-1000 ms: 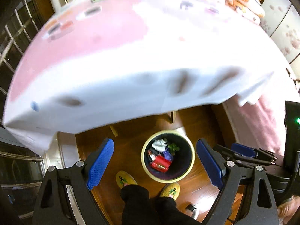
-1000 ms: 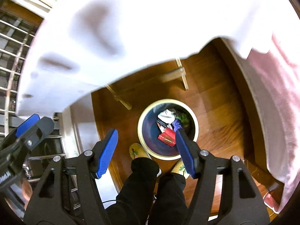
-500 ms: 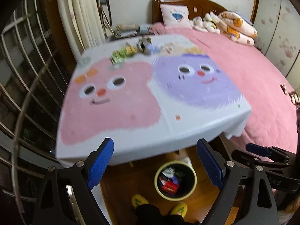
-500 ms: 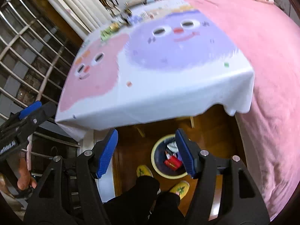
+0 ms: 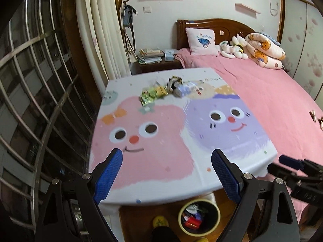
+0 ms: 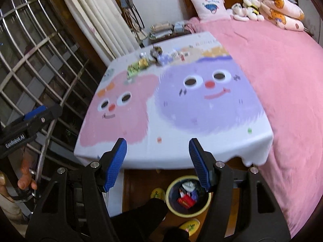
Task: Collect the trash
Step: 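Raise both tools back toward the table, then grasp the green snack bag with left while right grasps the patterned wrapper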
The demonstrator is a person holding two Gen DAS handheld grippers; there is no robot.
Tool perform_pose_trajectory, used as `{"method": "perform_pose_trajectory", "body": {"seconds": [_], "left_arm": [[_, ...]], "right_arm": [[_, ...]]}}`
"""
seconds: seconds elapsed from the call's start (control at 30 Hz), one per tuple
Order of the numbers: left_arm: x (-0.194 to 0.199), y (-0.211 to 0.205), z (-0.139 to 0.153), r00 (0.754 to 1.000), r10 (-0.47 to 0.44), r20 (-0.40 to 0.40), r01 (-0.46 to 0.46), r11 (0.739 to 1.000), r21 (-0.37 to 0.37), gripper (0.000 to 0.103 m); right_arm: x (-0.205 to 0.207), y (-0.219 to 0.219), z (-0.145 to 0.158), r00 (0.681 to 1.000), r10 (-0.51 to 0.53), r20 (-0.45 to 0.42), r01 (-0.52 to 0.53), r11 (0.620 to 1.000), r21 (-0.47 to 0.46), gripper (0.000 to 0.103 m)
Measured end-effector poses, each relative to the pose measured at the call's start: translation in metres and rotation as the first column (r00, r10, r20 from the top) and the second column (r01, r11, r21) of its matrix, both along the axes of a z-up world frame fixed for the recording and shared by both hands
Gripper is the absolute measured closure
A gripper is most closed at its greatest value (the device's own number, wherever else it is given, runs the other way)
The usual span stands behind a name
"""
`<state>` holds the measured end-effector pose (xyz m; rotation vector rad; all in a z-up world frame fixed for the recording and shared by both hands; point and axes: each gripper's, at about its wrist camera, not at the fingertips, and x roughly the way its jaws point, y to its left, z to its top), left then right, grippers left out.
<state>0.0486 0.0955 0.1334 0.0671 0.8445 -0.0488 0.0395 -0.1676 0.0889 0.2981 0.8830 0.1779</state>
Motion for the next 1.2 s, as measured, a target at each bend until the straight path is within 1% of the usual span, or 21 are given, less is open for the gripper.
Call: {"method": "perform_pose_trajectory", "body": {"seconds": [0.1,0.17,0.27,0.33,0.47,0.6,0.67,0.77,0.8,0.83,0.9,1.03,1.07,1.2], "left_arm": [[0.031,0.010,0.005,1.000,-0.022,-0.018,0.022,1.000,0.007,0.012],[0.059,0.017,0.006,0.999,-0.038,-0.015,0.039,0.999,0.021,0.012],[0.104,0.025,0.004,0.998,-0.066,-0.016,0.066,0.997,0.029,0.012],[0.143,0.032,0.001,0.995,-0.093,-0.020,0.093,0.995,0.037,0.012],[0.229,0.042,-0.017,0.985,-0.153,-0.080,0.157,0.987,0.037,0.011],[0.315,0.047,-0.049,0.966,-0.215,-0.146,0.225,0.973,0.053,0.011],[0.359,0.046,-0.075,0.952,-0.240,-0.189,0.258,0.963,0.076,0.011],[0.410,0.047,-0.116,0.932,-0.259,-0.253,0.287,0.954,0.080,0.011],[0.426,0.047,-0.130,0.925,-0.262,-0.274,0.292,0.953,0.075,0.011],[0.432,0.045,-0.144,0.921,-0.261,-0.290,0.293,0.954,0.072,0.011],[0.460,0.047,-0.172,0.909,-0.260,-0.326,0.296,0.953,0.065,0.011],[0.487,0.044,-0.216,0.895,-0.260,-0.362,0.298,0.953,0.051,0.011],[0.494,0.045,-0.224,0.893,-0.260,-0.368,0.297,0.954,0.046,0.011],[0.513,0.047,-0.253,0.884,-0.256,-0.392,0.283,0.959,0.011,0.011]], "right_arm": [[0.030,0.001,0.015,1.000,-0.012,0.022,0.012,1.000,0.003,0.042],[0.055,0.002,0.022,0.999,-0.018,0.030,0.018,1.000,0.000,0.042],[0.096,0.005,0.033,0.999,-0.027,0.045,0.028,0.999,-0.016,0.042],[0.129,0.008,0.038,0.998,-0.036,0.050,0.038,0.999,-0.035,0.042],[0.208,0.014,0.044,0.997,-0.069,0.034,0.070,0.997,-0.037,0.041],[0.293,0.023,0.041,0.996,-0.086,0.004,0.087,0.996,-0.037,0.041],[0.337,0.029,0.031,0.995,-0.097,-0.010,0.096,0.994,-0.046,0.041],[0.396,0.038,0.009,0.993,-0.108,-0.045,0.105,0.993,-0.058,0.041],[0.415,0.041,0.000,0.992,-0.110,-0.059,0.106,0.993,-0.060,0.041],[0.435,0.045,-0.010,0.991,-0.108,-0.072,0.104,0.993,-0.063,0.041],[0.463,0.052,-0.027,0.990,-0.104,-0.096,0.097,0.992,-0.078,0.041],[0.510,0.067,-0.066,0.986,-0.092,-0.141,0.078,0.992,-0.100,0.041],[0.523,0.071,-0.077,0.984,-0.087,-0.154,0.072,0.992,-0.103,0.041],[0.550,0.082,-0.107,0.979,-0.080,-0.189,0.058,0.991,-0.120,0.041]]}}
